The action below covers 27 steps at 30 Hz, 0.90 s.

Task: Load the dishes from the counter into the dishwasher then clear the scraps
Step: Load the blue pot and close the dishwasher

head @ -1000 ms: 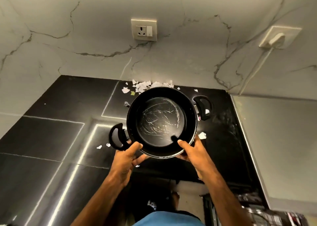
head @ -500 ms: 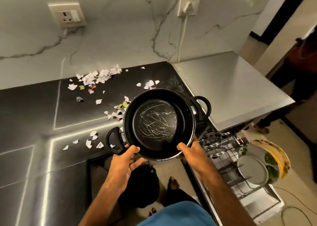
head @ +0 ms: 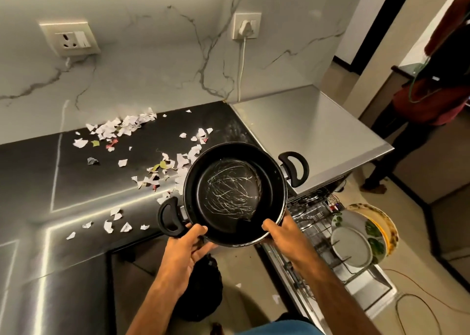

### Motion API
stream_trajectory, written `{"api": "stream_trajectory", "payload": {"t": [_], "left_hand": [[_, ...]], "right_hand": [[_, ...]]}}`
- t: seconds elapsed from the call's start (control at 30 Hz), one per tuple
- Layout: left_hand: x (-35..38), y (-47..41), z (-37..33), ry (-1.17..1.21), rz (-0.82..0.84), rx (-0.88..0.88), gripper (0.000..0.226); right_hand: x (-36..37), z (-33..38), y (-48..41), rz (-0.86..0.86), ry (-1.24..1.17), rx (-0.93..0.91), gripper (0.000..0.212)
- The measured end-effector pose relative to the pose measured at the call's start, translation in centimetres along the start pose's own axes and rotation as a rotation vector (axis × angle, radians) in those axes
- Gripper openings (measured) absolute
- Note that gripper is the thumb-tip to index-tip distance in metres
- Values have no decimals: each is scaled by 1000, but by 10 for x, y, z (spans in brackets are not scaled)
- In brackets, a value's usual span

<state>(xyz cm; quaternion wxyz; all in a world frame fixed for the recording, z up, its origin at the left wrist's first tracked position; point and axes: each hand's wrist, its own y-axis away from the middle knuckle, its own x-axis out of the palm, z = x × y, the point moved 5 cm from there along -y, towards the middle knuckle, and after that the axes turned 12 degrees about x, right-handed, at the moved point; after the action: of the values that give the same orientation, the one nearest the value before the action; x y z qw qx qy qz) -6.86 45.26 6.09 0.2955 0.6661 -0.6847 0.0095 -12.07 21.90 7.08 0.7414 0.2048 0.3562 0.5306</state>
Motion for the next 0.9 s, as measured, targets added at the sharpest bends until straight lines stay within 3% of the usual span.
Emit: {"api": "stream_trajectory", "payload": {"t": [0.2,0.33,0.47,0.7,0.9], "left_hand": [[39,-6,24,-32,33,-30,22],[75,-8,38,-84,66,-44,22],[111,-8,60,-117,100,-63,21],[178,8,131,-149,121,-151,24],[227,31,188,-122,135,-271,27]], "right_hand": [[-41,-17,-11,-44,-17,47,39],[-74,-32,-19,-32,-92,61,33],[-114,-59,-38,-43,-154,60,59],[-191,-104,-44,-18,-250,91,28],[-248,-160,-61,-41,-358,155,44]]}}
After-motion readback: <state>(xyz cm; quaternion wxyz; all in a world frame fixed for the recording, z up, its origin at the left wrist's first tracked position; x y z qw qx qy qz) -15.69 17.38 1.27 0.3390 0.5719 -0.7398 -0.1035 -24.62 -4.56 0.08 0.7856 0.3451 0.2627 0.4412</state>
